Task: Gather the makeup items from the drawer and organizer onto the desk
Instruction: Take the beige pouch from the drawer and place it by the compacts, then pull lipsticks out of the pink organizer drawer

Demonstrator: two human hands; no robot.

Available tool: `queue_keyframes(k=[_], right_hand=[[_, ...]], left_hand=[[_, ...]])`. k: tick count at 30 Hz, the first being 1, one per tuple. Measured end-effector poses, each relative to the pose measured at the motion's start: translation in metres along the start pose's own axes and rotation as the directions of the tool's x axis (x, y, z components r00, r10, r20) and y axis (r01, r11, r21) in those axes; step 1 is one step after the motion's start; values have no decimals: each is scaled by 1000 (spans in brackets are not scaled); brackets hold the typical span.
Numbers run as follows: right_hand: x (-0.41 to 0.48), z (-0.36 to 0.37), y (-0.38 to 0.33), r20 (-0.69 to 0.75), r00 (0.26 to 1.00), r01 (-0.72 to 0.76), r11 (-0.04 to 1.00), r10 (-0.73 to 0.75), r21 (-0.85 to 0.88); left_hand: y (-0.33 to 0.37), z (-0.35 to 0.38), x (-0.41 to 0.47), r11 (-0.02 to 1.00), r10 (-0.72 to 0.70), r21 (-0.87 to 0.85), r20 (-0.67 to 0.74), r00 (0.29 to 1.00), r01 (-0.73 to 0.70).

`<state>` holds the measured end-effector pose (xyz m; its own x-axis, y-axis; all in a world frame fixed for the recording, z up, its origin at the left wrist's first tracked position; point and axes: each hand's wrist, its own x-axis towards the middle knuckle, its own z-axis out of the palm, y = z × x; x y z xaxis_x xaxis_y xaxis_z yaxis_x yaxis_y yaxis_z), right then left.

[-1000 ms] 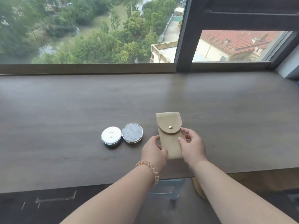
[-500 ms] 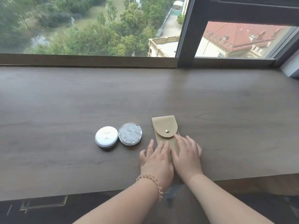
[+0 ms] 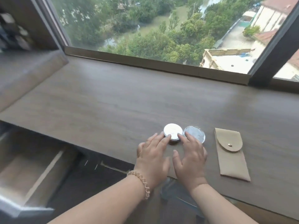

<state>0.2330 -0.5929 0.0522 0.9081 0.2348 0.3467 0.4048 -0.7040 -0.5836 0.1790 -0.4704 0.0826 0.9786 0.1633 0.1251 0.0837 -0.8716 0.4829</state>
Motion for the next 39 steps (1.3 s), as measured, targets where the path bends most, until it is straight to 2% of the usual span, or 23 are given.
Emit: queue_keyframes(k=[4, 9, 16, 19, 22, 26, 29, 32, 36, 38, 39], right_hand=[[-20, 37, -68, 141, 978, 145, 988, -151, 54], [-39, 75, -146, 237, 929, 264, 959, -283, 107], [-60, 165, -304, 316, 880, 315, 934, -354, 170], [-73, 210, -390, 344, 834, 381, 902, -431, 205], [-85, 242, -455, 403, 767, 416, 865, -499, 279], [-89, 275, -515, 366, 686, 523, 776, -629, 354], [-71, 296, -553, 344, 650, 548, 731, -678, 406], [-45, 322, -595, 269, 605, 605, 652, -749, 456], [-21, 365, -645, 163, 545, 677, 546, -822, 493], [-11, 405, -670, 128, 443, 756, 447, -887, 479], [-7, 415, -677, 113, 398, 805, 406, -910, 433]], left_hand=[[-80, -61, -41, 962, -218, 162, -35, 975, 221], [-157, -124, -91, 881, -422, 173, -129, 897, 439], [-264, -220, -158, 833, -514, 113, -206, 833, 542], [-318, -276, -190, 804, -530, 153, -255, 809, 575], [-364, -320, -211, 747, -582, 150, -322, 747, 647], [-410, -357, -225, 687, -628, 117, -402, 667, 717], [-438, -374, -223, 652, -641, 81, -471, 605, 754], [-466, -391, -211, 606, -644, 70, -542, 540, 792], [-510, -419, -198, 494, -638, 92, -637, 432, 865], [-542, -426, -194, 410, -645, 59, -687, 335, 910], [-548, -429, -192, 400, -653, 47, -686, 321, 915]])
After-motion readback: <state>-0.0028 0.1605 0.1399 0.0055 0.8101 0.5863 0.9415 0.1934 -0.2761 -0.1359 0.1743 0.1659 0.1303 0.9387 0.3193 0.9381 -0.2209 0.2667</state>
